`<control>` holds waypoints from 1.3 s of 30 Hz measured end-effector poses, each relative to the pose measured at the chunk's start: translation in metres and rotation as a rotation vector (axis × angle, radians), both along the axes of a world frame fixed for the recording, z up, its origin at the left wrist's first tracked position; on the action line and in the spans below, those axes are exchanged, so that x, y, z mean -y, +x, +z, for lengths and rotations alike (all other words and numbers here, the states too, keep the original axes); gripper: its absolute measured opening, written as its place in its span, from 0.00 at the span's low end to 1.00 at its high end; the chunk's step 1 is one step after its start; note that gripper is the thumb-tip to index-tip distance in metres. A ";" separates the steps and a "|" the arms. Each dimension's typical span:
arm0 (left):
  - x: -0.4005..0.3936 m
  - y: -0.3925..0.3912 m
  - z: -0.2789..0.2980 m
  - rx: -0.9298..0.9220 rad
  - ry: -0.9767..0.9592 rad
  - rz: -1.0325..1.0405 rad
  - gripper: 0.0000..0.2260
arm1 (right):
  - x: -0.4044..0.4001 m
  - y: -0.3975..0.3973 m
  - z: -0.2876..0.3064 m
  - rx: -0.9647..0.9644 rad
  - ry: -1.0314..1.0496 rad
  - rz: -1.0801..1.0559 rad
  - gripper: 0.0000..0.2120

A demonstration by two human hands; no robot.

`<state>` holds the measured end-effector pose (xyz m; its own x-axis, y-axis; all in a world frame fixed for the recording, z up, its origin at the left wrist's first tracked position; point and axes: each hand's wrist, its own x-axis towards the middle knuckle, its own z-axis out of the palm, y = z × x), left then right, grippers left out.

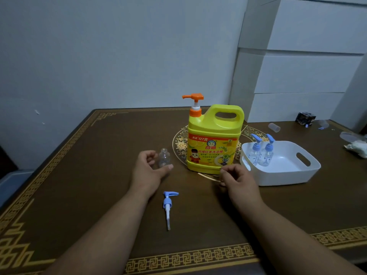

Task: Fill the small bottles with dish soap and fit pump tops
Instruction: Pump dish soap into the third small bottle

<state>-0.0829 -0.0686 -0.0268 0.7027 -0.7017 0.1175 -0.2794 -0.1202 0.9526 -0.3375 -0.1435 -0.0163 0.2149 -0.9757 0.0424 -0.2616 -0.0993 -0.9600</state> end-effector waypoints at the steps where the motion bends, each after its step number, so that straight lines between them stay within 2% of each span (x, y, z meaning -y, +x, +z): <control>1: 0.003 0.001 -0.001 -0.003 0.004 -0.012 0.35 | 0.000 0.000 0.000 -0.009 -0.005 0.002 0.03; 6: 0.014 0.003 -0.001 0.038 0.067 -0.058 0.38 | -0.004 0.000 -0.001 -0.049 -0.110 -0.011 0.04; 10: 0.020 0.007 -0.003 0.041 0.060 -0.022 0.29 | -0.016 0.005 0.019 -0.015 -0.242 -0.007 0.05; 13: 0.023 0.006 0.005 -0.004 -0.014 0.049 0.21 | -0.016 0.015 0.070 0.087 -0.390 0.023 0.04; 16: 0.030 -0.001 0.031 -0.050 -0.146 0.055 0.18 | -0.003 0.026 0.133 0.186 -0.572 0.006 0.04; 20: 0.048 -0.009 0.074 -0.085 -0.379 0.031 0.18 | 0.039 0.051 0.201 0.125 -0.727 -0.012 0.04; 23: 0.062 -0.009 0.097 -0.104 -0.499 0.023 0.18 | 0.076 0.082 0.229 -0.057 -0.706 0.016 0.09; 27: 0.071 -0.002 0.104 -0.077 -0.534 0.013 0.19 | 0.099 0.120 0.233 -0.314 -0.644 0.165 0.22; 29: 0.072 0.003 0.103 -0.041 -0.484 -0.024 0.19 | 0.102 0.129 0.225 -0.371 -0.532 0.241 0.29; 33: 0.069 0.020 0.110 -0.042 -0.361 -0.141 0.18 | 0.112 0.132 0.211 -0.401 -0.182 0.289 0.45; 36: 0.062 0.033 0.124 0.046 -0.277 -0.251 0.19 | 0.114 0.133 0.211 -0.427 -0.189 0.291 0.45; 39: 0.055 0.036 0.136 0.149 -0.228 -0.312 0.19 | 0.112 0.138 0.208 -0.465 -0.259 0.314 0.39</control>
<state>-0.0464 -0.1232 0.1090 0.4240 -0.8225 0.3791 -0.4056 0.2018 0.8915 -0.1998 -0.2554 0.1915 0.5430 -0.8335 0.1023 -0.5673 -0.4540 -0.6871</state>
